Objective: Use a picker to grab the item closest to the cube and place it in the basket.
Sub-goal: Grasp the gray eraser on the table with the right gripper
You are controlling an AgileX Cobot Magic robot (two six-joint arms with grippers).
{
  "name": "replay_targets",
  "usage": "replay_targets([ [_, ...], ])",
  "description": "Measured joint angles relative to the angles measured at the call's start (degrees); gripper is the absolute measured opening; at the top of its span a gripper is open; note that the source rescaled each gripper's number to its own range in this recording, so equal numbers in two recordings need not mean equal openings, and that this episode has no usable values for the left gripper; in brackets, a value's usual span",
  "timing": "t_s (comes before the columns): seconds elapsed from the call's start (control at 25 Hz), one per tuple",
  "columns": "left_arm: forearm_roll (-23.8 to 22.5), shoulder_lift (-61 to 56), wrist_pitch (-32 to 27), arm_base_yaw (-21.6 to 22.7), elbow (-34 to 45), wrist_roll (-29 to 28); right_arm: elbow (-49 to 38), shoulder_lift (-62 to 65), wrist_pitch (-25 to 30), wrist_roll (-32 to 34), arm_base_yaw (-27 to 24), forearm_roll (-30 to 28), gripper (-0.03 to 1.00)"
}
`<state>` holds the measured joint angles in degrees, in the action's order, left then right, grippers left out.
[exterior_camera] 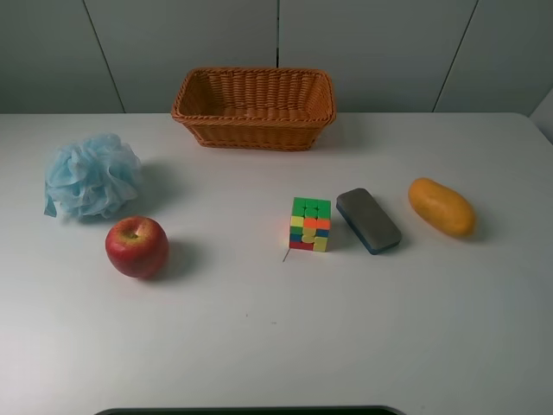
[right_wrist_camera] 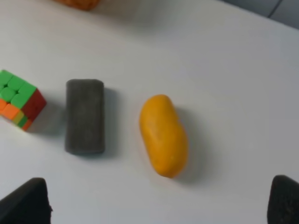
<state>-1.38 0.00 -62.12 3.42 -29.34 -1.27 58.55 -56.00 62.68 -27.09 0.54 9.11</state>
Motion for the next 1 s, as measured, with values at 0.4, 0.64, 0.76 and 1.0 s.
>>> replay_targets([
  [0.4,0.00,0.00,0.00,0.00,0.00,0.00,3.49,-26.44,-6.21,4.48,14.42,-5.31,1.00],
  [0.64,0.00,0.00,0.00,0.00,0.00,0.00,3.49,-36.24,-9.59,5.02,17.03,-4.74,1.00],
  [0.76,0.00,0.00,0.00,0.00,0.00,0.00,3.49,-39.99,-12.44,6.58,18.19,-2.35,1.00],
  [1.0,0.00,0.00,0.00,0.00,0.00,0.00,3.49,-46.36,-17.12,9.06,20.03,0.65,1.00],
])
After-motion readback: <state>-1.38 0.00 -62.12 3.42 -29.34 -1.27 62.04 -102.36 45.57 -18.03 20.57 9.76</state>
